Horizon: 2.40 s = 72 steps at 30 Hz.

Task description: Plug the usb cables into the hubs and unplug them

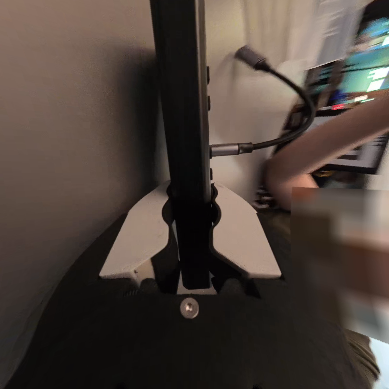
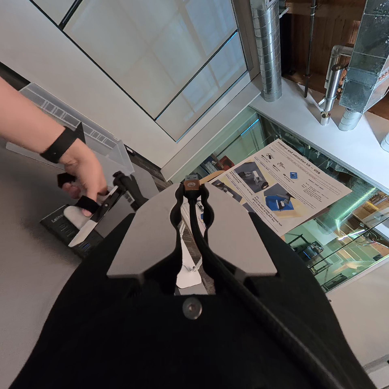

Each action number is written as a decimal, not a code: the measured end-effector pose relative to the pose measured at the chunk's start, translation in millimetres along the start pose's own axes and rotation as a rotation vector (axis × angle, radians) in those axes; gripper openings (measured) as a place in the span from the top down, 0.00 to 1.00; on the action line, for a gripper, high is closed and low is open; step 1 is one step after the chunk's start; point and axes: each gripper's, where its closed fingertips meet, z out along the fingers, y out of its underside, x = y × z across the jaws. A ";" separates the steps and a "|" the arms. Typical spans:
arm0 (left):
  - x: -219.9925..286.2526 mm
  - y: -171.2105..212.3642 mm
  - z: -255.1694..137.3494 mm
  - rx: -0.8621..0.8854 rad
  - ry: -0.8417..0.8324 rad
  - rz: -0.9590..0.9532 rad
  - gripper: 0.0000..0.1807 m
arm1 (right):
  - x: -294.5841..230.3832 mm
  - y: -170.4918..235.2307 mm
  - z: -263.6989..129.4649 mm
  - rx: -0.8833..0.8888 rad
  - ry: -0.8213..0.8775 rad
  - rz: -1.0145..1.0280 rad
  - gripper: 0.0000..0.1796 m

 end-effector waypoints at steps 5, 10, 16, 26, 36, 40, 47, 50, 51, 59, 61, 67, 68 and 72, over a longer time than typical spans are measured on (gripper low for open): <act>59.0 -6.2 27.3 0.138 0.441 -0.008 0.84 | 4.3 -4.6 -5.6 0.010 0.014 -0.002 0.91; 96.9 -26.1 29.1 0.314 0.564 0.066 0.84 | 13.7 -11.8 -16.6 0.038 0.051 0.002 0.91; 152.8 -56.6 -16.5 0.669 0.564 0.397 0.84 | 30.3 -27.5 -34.6 0.105 0.120 0.011 0.91; 218.8 -68.0 -114.3 1.290 0.211 0.972 0.84 | 53.9 -54.9 -43.1 0.115 0.261 0.061 0.91; 239.2 -44.3 -155.6 1.594 -0.127 1.118 0.84 | 19.0 -124.0 0.8 0.192 0.280 0.137 0.91; 246.8 -33.5 -159.1 1.655 -0.362 1.253 0.84 | -4.9 -133.3 23.8 0.112 0.272 0.120 0.91; 255.1 -25.4 -151.6 1.650 -0.520 1.371 0.85 | -8.6 -119.3 35.6 -0.004 0.314 0.162 0.91; 255.6 -28.2 -143.3 1.614 -0.547 1.394 0.85 | -0.5 -109.7 32.7 -0.012 0.304 0.273 0.92; 256.2 -28.6 -141.8 1.613 -0.548 1.395 0.84 | 2.9 -106.9 30.7 -0.004 0.306 0.309 0.92; 256.6 -32.9 -134.4 1.608 -0.473 1.361 0.84 | 10.6 -69.2 36.6 0.017 0.219 0.546 0.91; 255.0 -33.3 -137.6 1.626 -0.469 1.342 0.84 | 7.8 -68.2 40.5 0.049 0.194 0.578 0.92; 256.7 -31.7 -138.6 1.639 -0.498 1.356 0.84 | 6.9 -70.8 47.0 0.125 0.236 0.526 0.92; 256.9 -31.6 -138.6 1.640 -0.511 1.359 0.85 | 6.8 -70.9 47.3 0.138 0.239 0.536 0.91; 258.4 -30.5 -137.9 1.643 -0.526 1.370 0.84 | -1.4 -64.0 54.5 0.115 0.197 0.588 0.92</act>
